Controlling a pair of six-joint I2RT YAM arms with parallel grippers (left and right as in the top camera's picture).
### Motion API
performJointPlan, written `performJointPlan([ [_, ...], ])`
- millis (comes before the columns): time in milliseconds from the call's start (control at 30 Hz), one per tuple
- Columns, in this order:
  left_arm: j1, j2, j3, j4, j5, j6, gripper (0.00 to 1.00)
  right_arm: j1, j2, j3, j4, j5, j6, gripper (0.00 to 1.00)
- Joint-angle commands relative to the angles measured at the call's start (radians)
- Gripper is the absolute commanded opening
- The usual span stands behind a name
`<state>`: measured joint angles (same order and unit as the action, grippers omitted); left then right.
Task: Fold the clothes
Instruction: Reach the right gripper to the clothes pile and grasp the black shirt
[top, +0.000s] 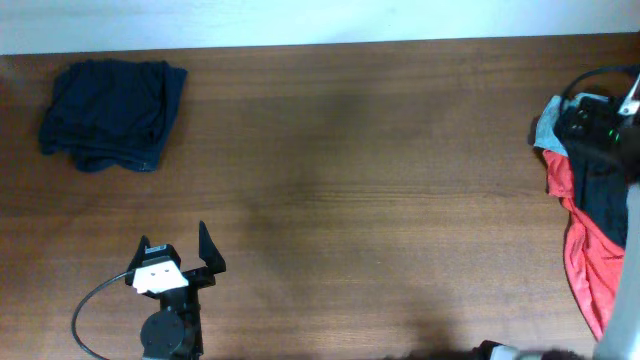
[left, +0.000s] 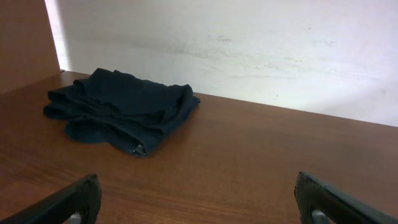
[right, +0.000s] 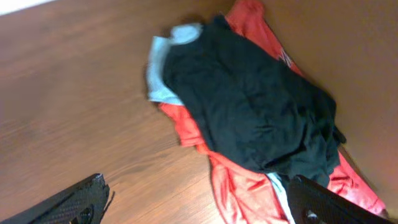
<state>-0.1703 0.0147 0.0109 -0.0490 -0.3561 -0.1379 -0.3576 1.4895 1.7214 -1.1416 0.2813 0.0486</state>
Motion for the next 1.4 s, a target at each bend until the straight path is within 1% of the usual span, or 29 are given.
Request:
performJointPlan([
  [0,-0.005,-0.004,-0.002,-0.005,0.0,0.016,0.99,-0.03,0.075,0.012,0.035,0.018,-0.005,0.91],
  [33,-0.005,-0.004,-0.002,-0.005,0.0,0.016,0.99,-0.031,0.098,0.012,0.051,0.019,-0.027,0.82],
  [67,-0.005,-0.004,-0.002,-0.006,0.0,0.016,0.99,-0.031,0.124,0.012,0.069,0.019,-0.051,0.76],
  [200,-0.005,-0.004,-0.002,-0.005,0.0,0.016,0.99,-0.031,0.206,0.012,0.106,0.019,-0.06,0.75],
  [300,-0.005,-0.004,-0.002,-0.005,0.0,0.016,0.99,-0.031,0.269,0.012,0.114,0.018,-0.06,0.69],
  [400,-0.005,-0.004,-0.002,-0.005,0.0,0.016,0.99,-0.031,0.33,0.012,0.148,-0.002,-0.066,0.68],
  [467,-0.005,-0.004,-0.002,-0.005,0.0,0.016,0.99,-0.031,0.369,0.012,0.177,-0.064,-0.122,0.66],
  [533,-0.005,-0.004,-0.002,-0.005,0.0,0.016,0.99,-0.031,0.398,0.012,0.208,-0.09,-0.158,0.62],
  [567,-0.005,-0.004,-0.002,-0.006,0.0,0.016,0.99,-0.031,0.412,0.012,0.226,-0.09,-0.172,0.58],
  [667,-0.005,-0.004,-0.002,-0.005,0.0,0.016,0.99,-0.034,0.448,0.012,0.288,-0.086,-0.192,0.55],
  [767,-0.005,-0.004,-0.002,-0.005,0.0,0.016,0.99,-0.044,0.471,0.012,0.346,-0.087,-0.191,0.54],
  [867,-0.005,-0.004,-0.002,-0.005,0.0,0.016,0.99,-0.056,0.496,0.012,0.399,-0.091,-0.191,0.47],
  [1167,-0.005,-0.004,-0.002,-0.005,0.0,0.016,0.99,-0.069,0.592,0.011,0.52,-0.112,-0.192,0.45],
  [1367,-0.005,-0.004,-0.002,-0.005,0.0,0.016,0.99,-0.069,0.67,0.011,0.571,-0.116,-0.192,0.43],
])
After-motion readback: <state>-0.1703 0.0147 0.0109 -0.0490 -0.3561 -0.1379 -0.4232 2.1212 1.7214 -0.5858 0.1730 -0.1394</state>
